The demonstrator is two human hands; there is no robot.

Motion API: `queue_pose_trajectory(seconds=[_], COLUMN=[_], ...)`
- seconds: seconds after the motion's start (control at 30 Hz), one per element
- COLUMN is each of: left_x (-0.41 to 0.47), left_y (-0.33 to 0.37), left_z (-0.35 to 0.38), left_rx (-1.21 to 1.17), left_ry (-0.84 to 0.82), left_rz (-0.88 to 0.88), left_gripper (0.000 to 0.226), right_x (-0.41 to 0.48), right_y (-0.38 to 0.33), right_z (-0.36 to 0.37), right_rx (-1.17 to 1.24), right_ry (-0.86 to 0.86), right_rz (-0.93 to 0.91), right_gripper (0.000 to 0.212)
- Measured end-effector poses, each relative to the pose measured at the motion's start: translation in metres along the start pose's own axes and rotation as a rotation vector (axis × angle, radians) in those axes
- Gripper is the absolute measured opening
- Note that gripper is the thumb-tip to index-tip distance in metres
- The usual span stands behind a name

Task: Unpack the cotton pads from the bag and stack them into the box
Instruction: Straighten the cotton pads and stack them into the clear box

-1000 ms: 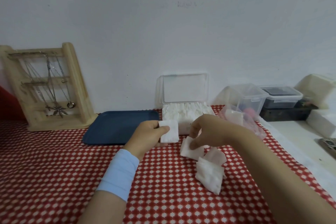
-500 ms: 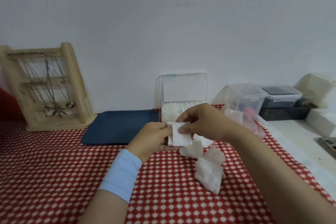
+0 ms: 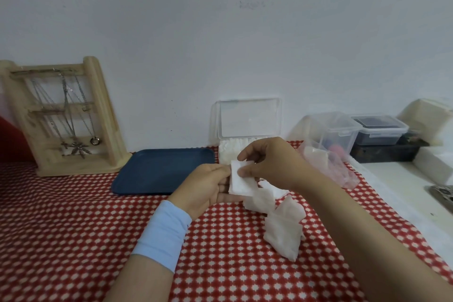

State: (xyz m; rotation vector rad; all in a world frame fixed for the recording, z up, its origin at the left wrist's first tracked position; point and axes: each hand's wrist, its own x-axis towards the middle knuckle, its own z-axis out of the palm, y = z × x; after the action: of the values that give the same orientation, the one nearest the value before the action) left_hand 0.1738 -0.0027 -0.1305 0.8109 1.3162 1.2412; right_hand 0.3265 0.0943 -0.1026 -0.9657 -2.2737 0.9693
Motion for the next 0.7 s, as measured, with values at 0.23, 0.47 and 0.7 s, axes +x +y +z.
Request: queue_pose_trajectory(seconds=[0.23, 0.47, 0.7], left_x=[0.003, 0.01, 0.006], left_y=[-0.004, -0.006, -0.005], left_z=[-0.008, -0.03, -0.021], left_rx=[0.268, 0.272, 0.18], left_ry=[0.033, 0.248, 0.23], left_rz=[0.086, 0.123, 0.108], left_gripper=[0.027, 0.028, 0.014], right_x=[0.0, -0.006, -0.005], right_y=[0.002, 0.012, 0.012], right_z=[-0.006, 0.003, 0.0], right_rx=[-0.156, -0.6, -0.601], right_ry=[0.005, -0.386, -0.368], right_rz=[0.065, 0.111, 0.098], right_gripper=[0.028, 0.048, 0.024])
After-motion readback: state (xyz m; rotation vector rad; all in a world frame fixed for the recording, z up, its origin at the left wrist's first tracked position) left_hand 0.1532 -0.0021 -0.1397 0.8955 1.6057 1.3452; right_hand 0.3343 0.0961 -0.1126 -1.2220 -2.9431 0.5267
